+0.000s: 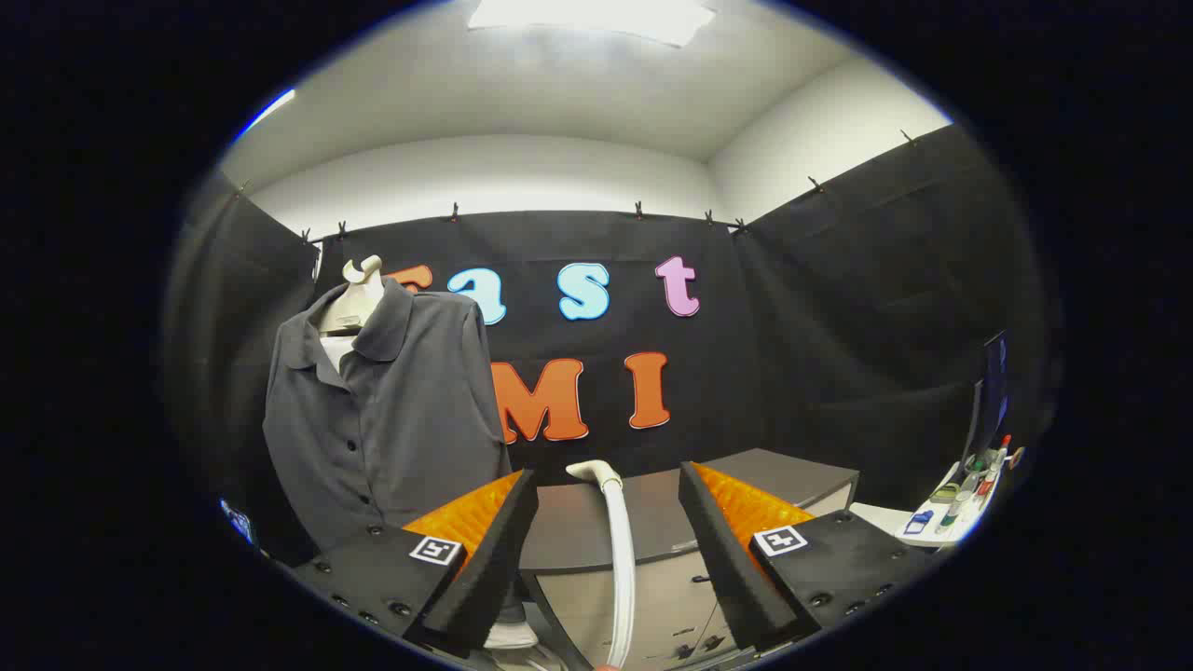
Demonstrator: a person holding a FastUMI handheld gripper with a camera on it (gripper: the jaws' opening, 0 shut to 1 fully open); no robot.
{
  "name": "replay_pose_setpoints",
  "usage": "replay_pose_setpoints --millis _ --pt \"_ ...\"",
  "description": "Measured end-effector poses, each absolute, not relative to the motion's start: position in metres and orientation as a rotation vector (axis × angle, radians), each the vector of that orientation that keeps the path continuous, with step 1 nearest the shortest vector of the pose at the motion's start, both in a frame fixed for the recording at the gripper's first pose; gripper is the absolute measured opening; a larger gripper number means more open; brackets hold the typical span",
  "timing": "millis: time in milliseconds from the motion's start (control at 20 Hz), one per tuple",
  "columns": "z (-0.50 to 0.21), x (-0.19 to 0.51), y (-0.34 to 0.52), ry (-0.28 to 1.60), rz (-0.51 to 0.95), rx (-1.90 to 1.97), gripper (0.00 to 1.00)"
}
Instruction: Iron the clothes twice with a garment steamer, once on the left side and once on the right side.
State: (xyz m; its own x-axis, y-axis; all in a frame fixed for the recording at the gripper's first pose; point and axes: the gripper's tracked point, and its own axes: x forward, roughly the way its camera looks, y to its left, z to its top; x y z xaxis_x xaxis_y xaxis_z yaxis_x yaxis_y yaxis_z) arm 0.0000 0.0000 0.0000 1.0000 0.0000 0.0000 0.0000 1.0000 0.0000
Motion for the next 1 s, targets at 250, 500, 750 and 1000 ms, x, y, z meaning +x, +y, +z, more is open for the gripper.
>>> replay_pose_setpoints --millis 250,500,750,1000 --pt "0.002 0.003 0.005 -0.007 0.021 0.005 0.98" --pt "0.011 0.018 -0.01 -0.033 0.022 0.013 0.98" --pt "0.002 0.029 -0.021 -0.018 0.04 0.025 0.98" --pt "-0.01 0.039 -0.027 -0.006 0.055 0.028 0.98"
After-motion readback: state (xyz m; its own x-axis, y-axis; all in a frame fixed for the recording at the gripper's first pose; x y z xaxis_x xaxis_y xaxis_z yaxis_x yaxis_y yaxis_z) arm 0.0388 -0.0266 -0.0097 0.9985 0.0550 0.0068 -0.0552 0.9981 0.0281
